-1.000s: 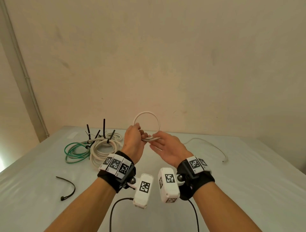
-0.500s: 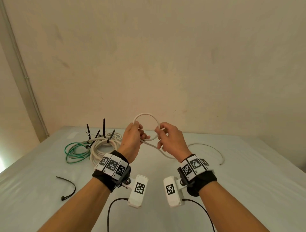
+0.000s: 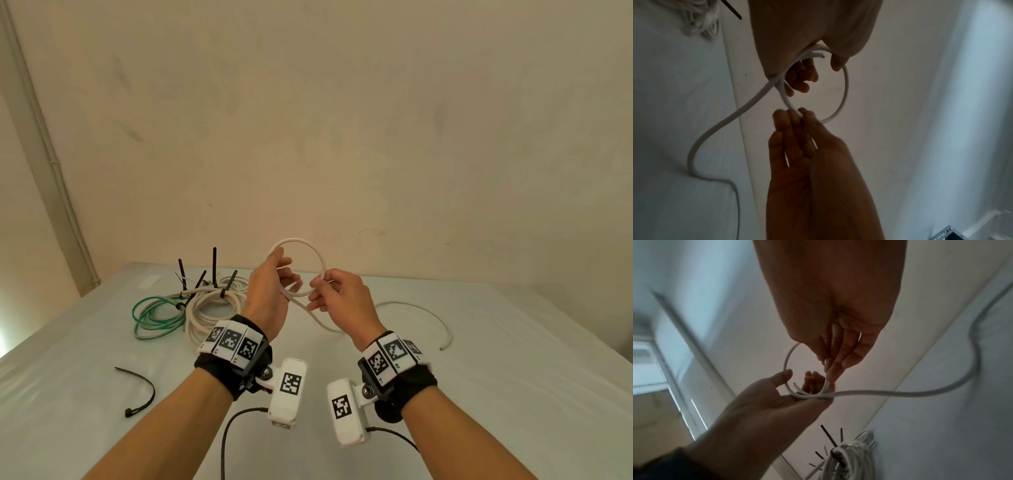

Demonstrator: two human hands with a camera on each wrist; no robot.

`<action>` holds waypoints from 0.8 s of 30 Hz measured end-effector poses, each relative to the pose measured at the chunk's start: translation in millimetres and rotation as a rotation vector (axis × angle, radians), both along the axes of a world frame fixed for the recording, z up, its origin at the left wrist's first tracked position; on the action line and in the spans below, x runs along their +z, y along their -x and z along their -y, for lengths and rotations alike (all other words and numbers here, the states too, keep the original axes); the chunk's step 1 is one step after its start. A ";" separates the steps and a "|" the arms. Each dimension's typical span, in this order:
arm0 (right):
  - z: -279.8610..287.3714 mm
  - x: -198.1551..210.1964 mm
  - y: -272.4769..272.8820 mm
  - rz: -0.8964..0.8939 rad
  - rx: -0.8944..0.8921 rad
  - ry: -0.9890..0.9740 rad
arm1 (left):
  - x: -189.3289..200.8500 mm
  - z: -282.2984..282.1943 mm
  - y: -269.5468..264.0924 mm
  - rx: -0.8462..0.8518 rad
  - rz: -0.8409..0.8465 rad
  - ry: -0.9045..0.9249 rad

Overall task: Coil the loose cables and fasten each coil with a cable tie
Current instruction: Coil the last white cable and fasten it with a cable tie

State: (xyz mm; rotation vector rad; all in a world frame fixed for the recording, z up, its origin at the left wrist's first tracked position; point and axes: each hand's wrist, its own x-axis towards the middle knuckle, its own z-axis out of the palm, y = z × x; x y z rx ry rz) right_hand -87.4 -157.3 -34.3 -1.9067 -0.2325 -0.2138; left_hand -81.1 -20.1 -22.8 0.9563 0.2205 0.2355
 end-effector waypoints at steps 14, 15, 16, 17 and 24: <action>7.8 9.1 8.2 -0.595 0.186 -0.307 | -1.1 8.4 -0.7 -0.031 0.059 -0.027; 8.3 9.0 8.6 -0.667 0.197 -0.312 | -1.6 10.8 0.2 -0.026 0.078 -0.070; 8.5 9.2 9.4 -0.741 0.215 -0.322 | -2.0 12.6 0.6 -0.016 0.091 -0.108; 8.2 9.3 10.4 -0.800 0.225 -0.336 | -2.2 13.3 0.8 -0.004 0.098 -0.137; 2.5 -3.9 -14.3 -0.586 -0.010 -0.703 | -5.5 8.6 1.2 -0.024 0.075 -0.337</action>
